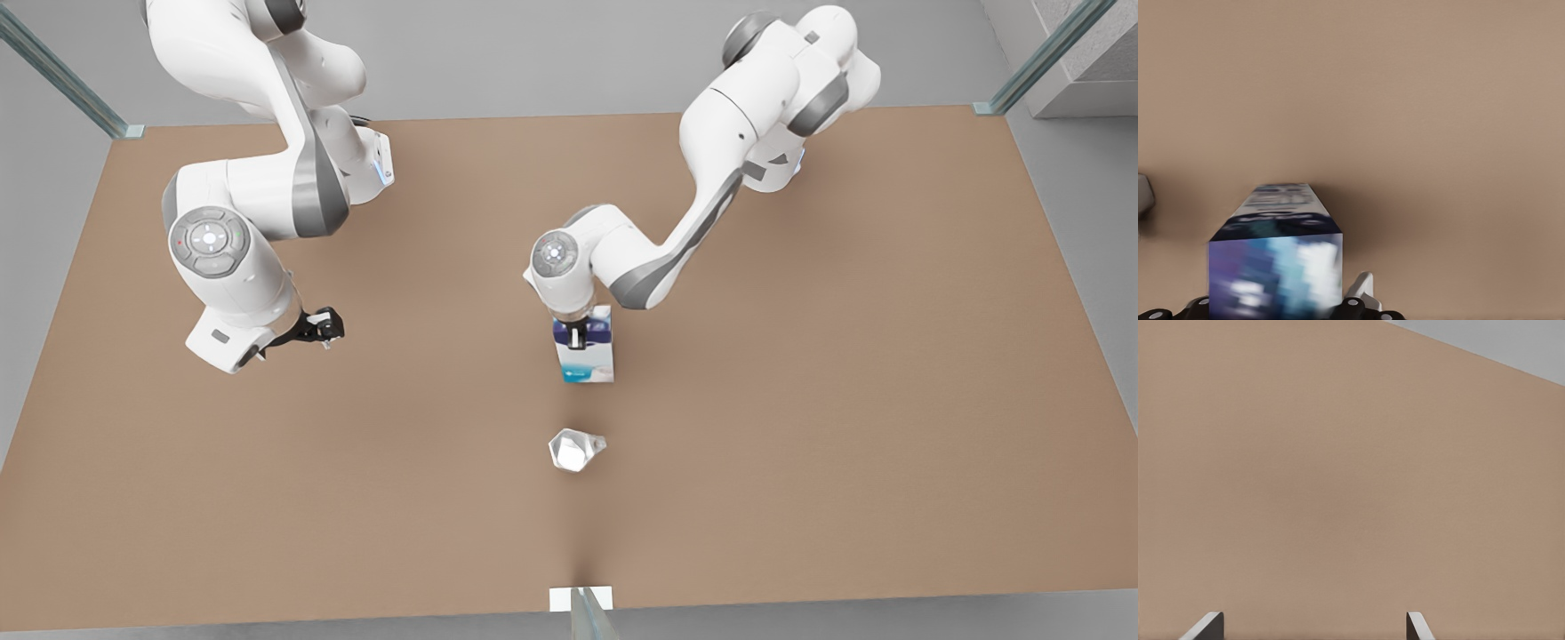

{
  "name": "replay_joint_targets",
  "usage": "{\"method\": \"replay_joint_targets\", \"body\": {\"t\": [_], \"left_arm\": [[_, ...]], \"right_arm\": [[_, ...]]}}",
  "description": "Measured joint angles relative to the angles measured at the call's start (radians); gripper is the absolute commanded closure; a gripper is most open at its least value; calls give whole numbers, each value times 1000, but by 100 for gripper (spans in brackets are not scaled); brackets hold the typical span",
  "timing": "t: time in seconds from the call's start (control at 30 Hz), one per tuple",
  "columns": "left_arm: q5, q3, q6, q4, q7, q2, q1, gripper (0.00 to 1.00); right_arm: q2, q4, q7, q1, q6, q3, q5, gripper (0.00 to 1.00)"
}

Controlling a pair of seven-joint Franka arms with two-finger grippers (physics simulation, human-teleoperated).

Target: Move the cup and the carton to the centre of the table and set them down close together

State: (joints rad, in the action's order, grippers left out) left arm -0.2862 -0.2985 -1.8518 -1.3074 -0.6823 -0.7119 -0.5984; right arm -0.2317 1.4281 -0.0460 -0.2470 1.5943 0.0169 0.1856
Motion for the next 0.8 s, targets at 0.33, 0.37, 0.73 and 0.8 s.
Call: {"method": "replay_joint_targets", "body": {"t": [0.33, 0.37, 0.73, 0.8], "left_arm": [[274, 37, -11, 11, -6, -26, -29, 1], [262, 37, -29, 11, -4, -26, -29, 1], [93, 71, -69, 17, 1, -22, -41, 0], [89, 71, -67, 27, 0, -19, -35, 1]], "right_arm": [[0, 2, -1, -1, 0, 0, 0, 0], [0, 2, -2, -2, -1, 0, 0, 0], [0, 2, -2, -2, 1, 0, 0, 0], [0, 2, -2, -2, 1, 0, 0, 0]]}}
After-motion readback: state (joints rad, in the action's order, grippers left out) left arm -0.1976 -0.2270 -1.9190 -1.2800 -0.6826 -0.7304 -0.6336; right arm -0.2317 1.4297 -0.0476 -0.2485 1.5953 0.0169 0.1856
